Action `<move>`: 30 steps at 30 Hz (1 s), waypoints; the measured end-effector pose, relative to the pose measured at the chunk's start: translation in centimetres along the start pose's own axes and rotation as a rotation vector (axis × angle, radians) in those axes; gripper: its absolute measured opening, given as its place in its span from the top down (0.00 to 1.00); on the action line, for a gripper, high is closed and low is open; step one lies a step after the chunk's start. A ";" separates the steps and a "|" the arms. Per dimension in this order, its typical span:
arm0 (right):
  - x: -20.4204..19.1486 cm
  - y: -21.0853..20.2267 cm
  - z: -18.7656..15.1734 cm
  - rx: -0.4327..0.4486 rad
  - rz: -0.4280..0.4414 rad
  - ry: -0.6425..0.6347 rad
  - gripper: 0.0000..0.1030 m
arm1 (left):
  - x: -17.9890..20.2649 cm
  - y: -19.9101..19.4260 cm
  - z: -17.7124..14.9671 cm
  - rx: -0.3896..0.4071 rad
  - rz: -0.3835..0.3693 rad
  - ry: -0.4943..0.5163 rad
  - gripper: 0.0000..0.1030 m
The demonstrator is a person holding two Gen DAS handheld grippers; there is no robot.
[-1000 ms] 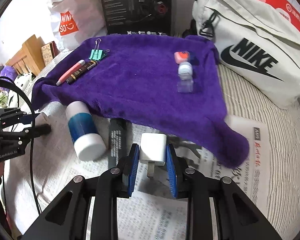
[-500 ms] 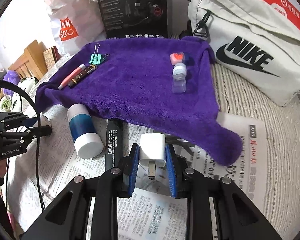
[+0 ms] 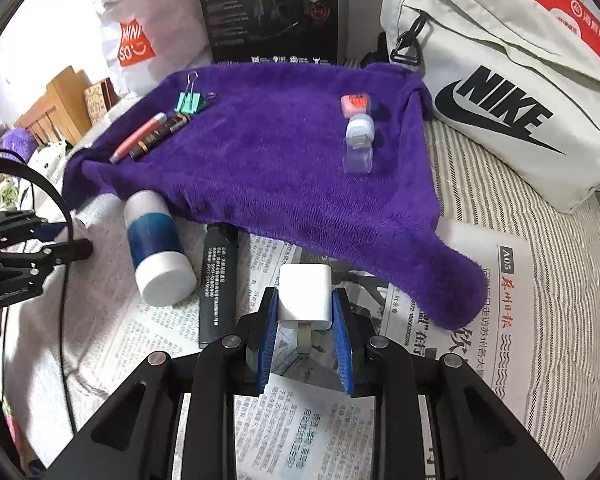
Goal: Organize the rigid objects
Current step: 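Lift the tape roll in the left tool while the right tool lifts the charger, then carry the tape roll in the left tool while the right tool carries the charger onto the towel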
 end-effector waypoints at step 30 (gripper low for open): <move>2.3 -2.2 6.1 0.061 0.022 0.035 0.75 | -2.6 -3.4 6.0 0.114 -0.054 -0.070 0.73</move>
Point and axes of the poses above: each gripper's, at about its wrist camera, not at the fingertips, and y roughly the way its jaws point, x to its right, z to its top, the point moved 8 cm from there along y, roughly the way its jaws point, and after that the axes turned 3 degrees about -z, right-handed, at the moved point
